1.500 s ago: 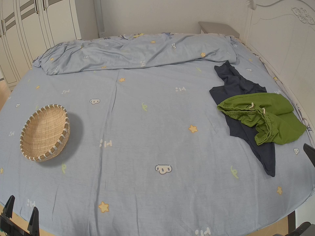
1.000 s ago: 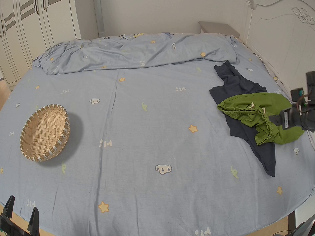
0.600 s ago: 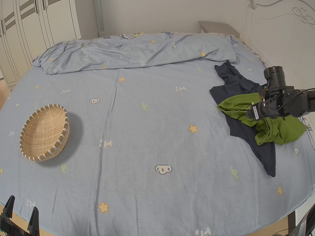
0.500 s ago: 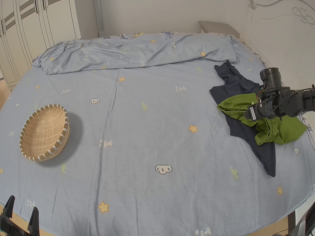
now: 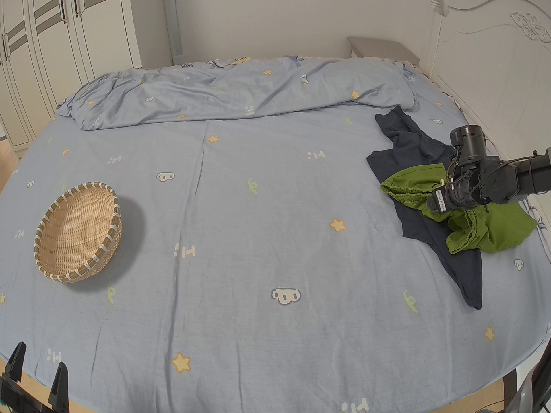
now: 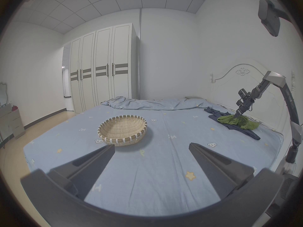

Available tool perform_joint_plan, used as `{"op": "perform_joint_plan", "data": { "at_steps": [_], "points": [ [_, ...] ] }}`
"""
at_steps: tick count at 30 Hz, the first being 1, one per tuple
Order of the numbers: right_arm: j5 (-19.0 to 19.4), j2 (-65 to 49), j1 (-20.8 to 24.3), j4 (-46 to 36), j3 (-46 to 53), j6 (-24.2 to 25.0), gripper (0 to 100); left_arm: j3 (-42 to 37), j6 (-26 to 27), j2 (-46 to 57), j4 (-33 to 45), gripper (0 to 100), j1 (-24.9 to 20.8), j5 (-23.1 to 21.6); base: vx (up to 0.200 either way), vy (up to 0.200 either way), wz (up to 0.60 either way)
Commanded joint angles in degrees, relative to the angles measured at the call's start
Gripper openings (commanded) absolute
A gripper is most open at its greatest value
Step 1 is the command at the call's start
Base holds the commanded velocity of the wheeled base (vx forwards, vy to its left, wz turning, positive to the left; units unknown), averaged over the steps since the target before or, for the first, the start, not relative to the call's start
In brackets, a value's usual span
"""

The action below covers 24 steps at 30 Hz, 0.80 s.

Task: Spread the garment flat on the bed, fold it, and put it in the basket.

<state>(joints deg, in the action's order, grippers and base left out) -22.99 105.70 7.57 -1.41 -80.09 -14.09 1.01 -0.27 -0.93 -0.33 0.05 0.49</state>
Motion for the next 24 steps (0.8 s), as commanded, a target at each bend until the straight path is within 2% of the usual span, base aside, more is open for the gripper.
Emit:
{"op": "perform_joint_plan", "data": {
  "at_steps": [1,10,11,24],
  "points": [
    [-0.1,1.3,-1.6,0.2,-1.6,0.1,100,-1.0,-0.1,0.9,-0.1,100,0.0,0.0,0.0,0.0,0.0],
    [0.0,2.6,-3.4,0.3,-3.1,0.3,100,-1.0,0.0,0.9,-0.1,100,0.0,0.0,0.0,0.0,0.0],
    [0.0,2.6,-3.5,0.4,-3.1,0.3,0,-1.0,-0.1,0.9,-0.1,100,0.0,0.0,0.0,0.0,0.0],
    [0.0,2.0,-1.9,0.5,-2.9,0.3,0,-1.0,-0.1,0.9,-0.1,100,0.0,0.0,0.0,0.0,0.0]
  ]
}}
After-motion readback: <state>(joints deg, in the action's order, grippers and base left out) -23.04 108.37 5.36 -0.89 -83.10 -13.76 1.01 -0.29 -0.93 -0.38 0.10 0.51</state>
